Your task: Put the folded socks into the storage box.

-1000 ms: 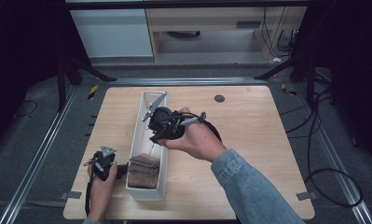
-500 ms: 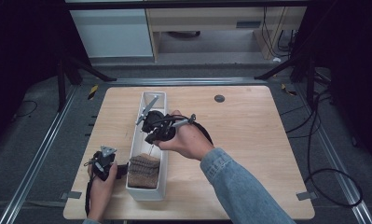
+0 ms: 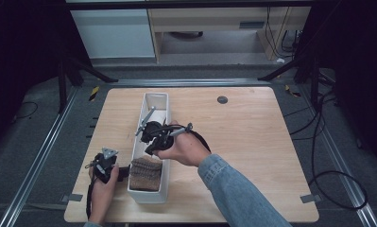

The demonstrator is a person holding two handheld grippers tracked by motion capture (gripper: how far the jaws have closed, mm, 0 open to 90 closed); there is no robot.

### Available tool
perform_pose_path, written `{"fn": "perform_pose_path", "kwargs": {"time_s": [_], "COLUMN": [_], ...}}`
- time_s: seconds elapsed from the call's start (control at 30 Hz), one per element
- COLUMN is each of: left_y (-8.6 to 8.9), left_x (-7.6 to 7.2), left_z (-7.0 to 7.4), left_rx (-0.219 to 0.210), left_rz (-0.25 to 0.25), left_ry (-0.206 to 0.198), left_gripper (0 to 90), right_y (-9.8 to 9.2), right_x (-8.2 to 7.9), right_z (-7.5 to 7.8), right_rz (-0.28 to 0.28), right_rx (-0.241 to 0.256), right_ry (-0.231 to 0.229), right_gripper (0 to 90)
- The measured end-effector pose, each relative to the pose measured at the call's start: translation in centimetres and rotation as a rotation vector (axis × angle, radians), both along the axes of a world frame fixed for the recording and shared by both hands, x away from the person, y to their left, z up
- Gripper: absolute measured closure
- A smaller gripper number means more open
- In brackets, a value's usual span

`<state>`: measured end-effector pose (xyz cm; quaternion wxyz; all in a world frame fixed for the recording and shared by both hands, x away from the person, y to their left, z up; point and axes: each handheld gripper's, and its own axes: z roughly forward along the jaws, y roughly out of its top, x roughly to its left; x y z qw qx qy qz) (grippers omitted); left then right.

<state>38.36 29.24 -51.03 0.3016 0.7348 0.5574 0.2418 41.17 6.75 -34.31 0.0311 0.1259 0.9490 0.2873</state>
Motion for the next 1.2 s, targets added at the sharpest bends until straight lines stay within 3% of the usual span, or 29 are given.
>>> {"fn": "perform_pose_path", "kwargs": {"time_s": [0.2, 0.83, 1.2], "left_y": [0.0, 0.0, 0.0], "left_x": [0.0, 0.0, 0.0], "left_z": [0.0, 0.0, 0.0], "left_rx": [-0.002, -0.004, -0.002], "left_rz": [0.003, 0.001, 0.0], "left_ry": [-0.004, -0.005, -0.003], "left_gripper": [0.0, 0.0, 0.0], "right_y": [0.5, 0.6, 1.2], "right_x": [-0.1, -1.8, -3.1], "right_z": [-1.2, -2.0, -4.6], "right_rz": [0.003, 0.062, 0.089], "right_rx": [-0.023, -0.016, -0.036], "right_ry": [0.033, 0.08, 0.112], "right_gripper": [90.0, 90.0, 90.0]}}
